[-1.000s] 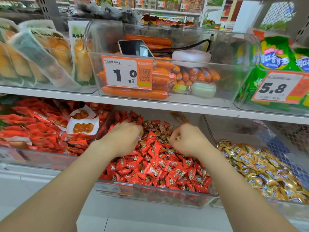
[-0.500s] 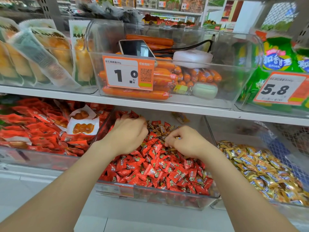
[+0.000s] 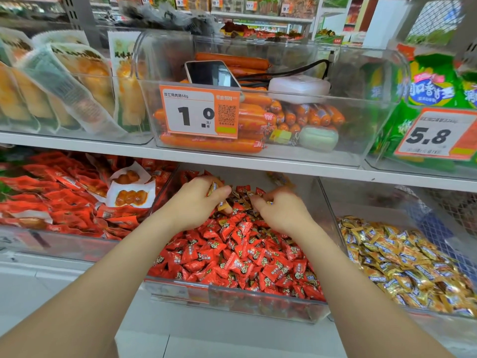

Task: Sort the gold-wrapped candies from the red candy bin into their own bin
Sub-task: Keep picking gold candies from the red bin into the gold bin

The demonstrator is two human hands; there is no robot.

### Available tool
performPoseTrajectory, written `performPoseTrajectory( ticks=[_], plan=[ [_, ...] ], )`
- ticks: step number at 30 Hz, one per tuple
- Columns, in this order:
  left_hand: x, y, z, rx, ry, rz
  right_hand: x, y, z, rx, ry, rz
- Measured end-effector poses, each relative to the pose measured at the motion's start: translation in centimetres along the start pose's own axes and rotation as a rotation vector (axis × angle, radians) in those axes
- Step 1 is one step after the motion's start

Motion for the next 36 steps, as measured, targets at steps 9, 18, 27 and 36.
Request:
performPoseTrajectory(
  ticks=[9, 18, 27, 36],
  plan=[
    [0.8, 1.6, 0.2, -0.122, -0.119, -0.090, 2.4, 2.6, 3.2, 0.108, -0.284, -0.359],
    [1.2, 2.0, 0.6, -0.123, -0.183, -0.178, 3.2, 3.2, 3.2, 0.186, -0.309, -0.388],
    [0.0, 1.1, 0.3, -0.109, -0.090, -0.112, 1.8, 0.0, -1.4, 0.181, 0.029, -0.180],
    [-4.4, -3.3, 2.6, -0.142, 0.115, -0.007, -1.2, -7.8, -5.1, 0.286, 0.505, 0.077]
  ],
)
Point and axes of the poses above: each hand's wrist, its own y-axis towards the middle knuckle, its own z-axis out of the palm, x = y × z, the point moved 4 cm from there along y, towards the middle knuckle, and after that the axes turned 10 degrees about -y, right-handed, at the moved point
